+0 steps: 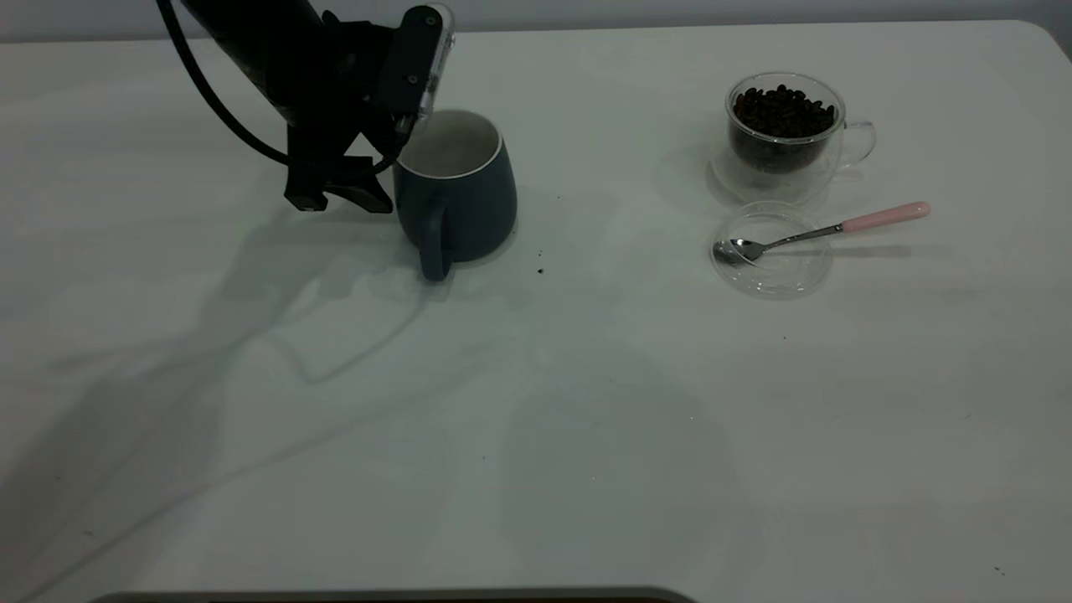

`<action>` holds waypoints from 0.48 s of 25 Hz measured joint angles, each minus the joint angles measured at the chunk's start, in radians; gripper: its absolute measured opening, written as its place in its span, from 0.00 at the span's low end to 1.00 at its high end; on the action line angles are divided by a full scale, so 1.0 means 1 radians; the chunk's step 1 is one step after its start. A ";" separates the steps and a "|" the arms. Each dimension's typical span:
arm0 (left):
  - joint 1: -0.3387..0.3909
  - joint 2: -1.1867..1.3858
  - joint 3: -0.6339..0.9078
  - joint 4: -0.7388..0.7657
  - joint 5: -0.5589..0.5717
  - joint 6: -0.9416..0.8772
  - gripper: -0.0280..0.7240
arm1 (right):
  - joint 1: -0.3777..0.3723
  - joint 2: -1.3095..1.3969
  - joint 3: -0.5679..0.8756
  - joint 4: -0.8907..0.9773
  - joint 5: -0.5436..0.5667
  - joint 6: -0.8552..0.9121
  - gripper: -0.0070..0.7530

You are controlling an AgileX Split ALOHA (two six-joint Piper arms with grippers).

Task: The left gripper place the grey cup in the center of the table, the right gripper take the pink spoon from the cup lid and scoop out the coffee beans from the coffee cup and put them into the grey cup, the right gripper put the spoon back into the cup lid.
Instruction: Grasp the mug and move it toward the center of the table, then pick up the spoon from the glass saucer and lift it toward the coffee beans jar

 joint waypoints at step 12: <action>0.198 -0.301 0.000 0.139 0.482 -0.590 0.79 | 0.000 0.000 0.000 0.000 0.000 0.000 0.76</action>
